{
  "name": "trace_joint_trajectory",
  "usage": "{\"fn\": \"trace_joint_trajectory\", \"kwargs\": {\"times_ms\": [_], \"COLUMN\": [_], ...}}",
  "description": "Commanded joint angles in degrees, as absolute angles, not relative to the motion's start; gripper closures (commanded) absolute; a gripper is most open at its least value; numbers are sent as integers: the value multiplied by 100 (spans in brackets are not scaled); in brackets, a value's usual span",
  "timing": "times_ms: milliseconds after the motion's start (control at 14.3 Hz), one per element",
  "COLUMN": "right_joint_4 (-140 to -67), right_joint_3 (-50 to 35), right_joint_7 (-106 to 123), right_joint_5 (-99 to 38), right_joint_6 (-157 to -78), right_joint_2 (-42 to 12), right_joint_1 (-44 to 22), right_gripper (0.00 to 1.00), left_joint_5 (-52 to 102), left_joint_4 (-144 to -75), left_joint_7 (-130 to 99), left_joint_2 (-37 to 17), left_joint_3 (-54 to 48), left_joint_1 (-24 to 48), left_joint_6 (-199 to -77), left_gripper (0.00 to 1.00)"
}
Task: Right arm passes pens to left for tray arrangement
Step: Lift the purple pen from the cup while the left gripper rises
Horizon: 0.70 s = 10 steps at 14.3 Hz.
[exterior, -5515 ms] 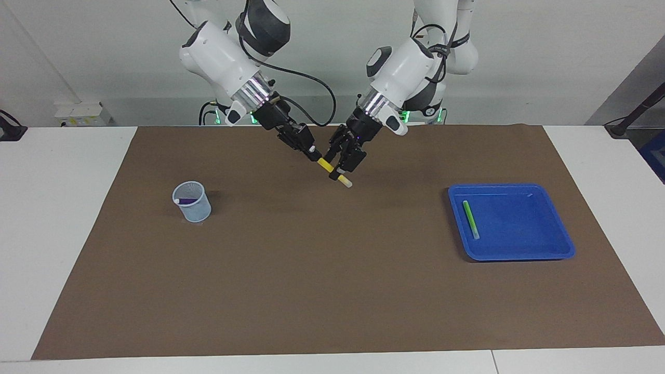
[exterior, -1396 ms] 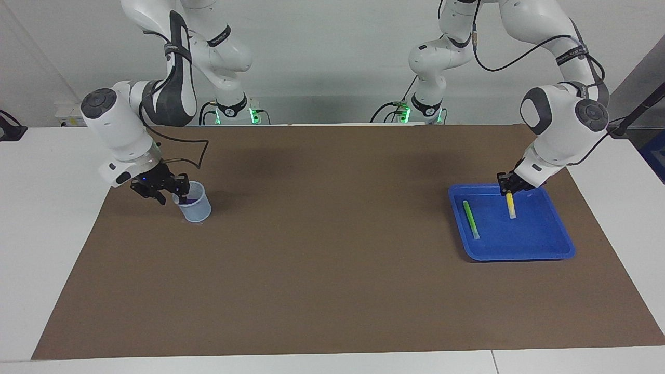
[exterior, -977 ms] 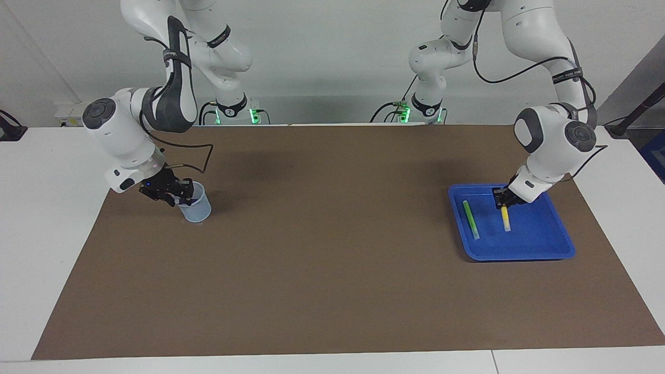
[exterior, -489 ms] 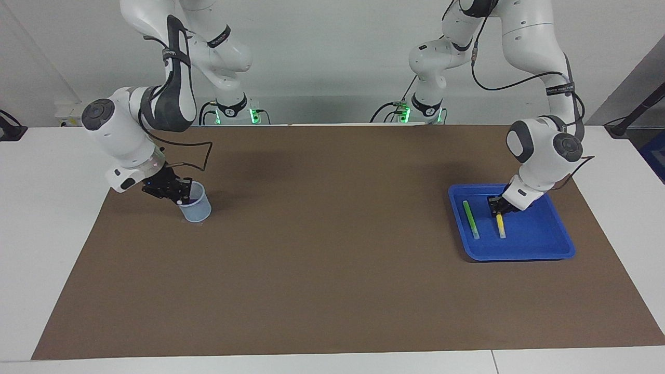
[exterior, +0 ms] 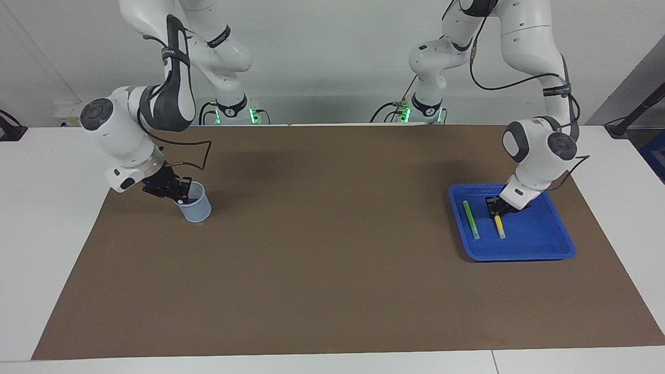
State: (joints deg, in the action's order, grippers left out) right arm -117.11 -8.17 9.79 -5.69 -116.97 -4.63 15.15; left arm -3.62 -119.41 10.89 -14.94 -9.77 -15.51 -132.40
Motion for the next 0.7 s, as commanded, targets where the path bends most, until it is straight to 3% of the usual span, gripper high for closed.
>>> {"fn": "trace_joint_trajectory", "kwargs": {"times_ms": [0,628], "right_joint_4": [-11164,-9861], "right_joint_3": [-870,-1221], "right_joint_7": [1151,1029], "right_joint_5": [-650,-991], "right_joint_6": [-10840,-9282], "right_joint_2": [-431,-211], "right_joint_1": [1591,1494], "right_gripper": [100,100], "left_joint_5": [-501,412], "left_joint_4": [-11989,-10716], "left_joint_7": [1020,932], "left_joint_2": [-1556,-1600], "left_joint_3": [-1011,-1028], "left_joint_1": [-1617,-1512], "left_joint_6": [-13299,-11578], "left_gripper": [0,0]}}
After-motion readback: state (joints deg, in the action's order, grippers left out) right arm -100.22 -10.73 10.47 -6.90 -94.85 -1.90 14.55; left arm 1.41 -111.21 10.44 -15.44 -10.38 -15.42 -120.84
